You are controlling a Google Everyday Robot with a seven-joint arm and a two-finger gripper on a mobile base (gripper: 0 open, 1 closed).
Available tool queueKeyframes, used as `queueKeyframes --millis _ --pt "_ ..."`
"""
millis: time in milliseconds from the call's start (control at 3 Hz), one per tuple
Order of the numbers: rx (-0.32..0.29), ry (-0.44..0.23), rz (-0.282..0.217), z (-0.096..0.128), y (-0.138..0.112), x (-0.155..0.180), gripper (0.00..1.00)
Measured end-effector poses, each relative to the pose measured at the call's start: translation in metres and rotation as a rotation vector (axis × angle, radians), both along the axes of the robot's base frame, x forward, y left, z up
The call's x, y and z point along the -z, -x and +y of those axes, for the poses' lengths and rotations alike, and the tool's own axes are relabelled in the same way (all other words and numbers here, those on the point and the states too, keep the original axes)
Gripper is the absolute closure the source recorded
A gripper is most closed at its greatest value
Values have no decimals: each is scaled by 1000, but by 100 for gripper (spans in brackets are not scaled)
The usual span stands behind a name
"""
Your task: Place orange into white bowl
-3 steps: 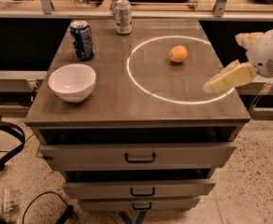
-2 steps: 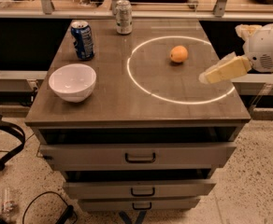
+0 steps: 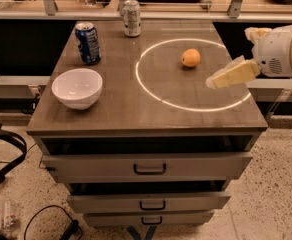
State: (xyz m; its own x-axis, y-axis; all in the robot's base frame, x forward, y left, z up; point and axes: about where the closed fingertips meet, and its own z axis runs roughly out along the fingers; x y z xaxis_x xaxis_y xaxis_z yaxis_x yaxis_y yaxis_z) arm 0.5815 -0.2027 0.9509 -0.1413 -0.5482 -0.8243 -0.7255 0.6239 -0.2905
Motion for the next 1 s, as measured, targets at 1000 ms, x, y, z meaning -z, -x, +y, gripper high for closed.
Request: queueKeyframes --millis 1000 --pt "-112 -152 18 61 -112 53 0"
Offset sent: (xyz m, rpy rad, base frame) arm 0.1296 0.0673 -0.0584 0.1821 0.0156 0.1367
